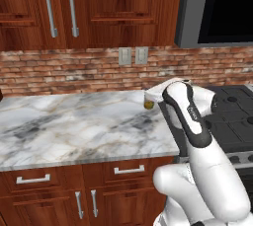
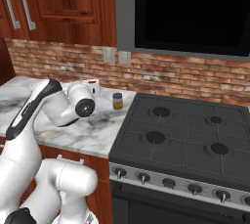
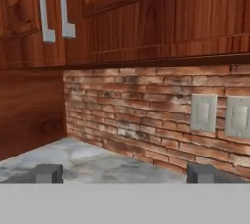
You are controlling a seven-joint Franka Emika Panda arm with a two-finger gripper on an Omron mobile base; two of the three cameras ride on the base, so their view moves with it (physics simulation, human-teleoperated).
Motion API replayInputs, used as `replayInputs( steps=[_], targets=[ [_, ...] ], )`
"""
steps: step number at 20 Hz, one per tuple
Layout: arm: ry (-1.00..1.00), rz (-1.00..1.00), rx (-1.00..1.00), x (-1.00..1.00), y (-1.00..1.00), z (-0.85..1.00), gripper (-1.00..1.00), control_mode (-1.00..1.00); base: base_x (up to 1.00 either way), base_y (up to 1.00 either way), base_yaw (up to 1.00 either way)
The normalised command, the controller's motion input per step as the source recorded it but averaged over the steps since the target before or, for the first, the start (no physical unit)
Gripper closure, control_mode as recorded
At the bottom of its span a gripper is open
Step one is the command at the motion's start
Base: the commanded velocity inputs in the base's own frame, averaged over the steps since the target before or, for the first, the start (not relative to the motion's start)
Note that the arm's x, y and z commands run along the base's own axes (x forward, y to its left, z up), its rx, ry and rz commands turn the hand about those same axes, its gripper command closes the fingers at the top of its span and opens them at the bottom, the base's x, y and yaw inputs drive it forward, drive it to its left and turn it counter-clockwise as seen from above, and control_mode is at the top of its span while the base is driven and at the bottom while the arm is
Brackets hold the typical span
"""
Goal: Collect the turmeric, ketchup, and shaker from the cabinet and place them next to the stove.
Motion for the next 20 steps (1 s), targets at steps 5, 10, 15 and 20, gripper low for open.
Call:
replayInputs(
  steps=[5, 10, 15, 20],
  targets=[
    [0.39, -0.18, 0.07, -0.45, 0.26, 0.64, -1.0, -1.0, 0.0, 0.0, 0.0],
    [0.35, -0.16, 0.01, -0.67, 0.15, 0.33, -1.0, -1.0, 0.0, 0.0, 0.0],
    [0.11, -0.14, 0.0, -1.0, 0.0, 0.15, -1.0, -1.0, 0.0, 0.0, 0.0],
    [0.02, -0.08, 0.0, -1.0, -0.04, 0.0, -1.0, -1.0, 0.0, 0.0, 0.0]
  ],
)
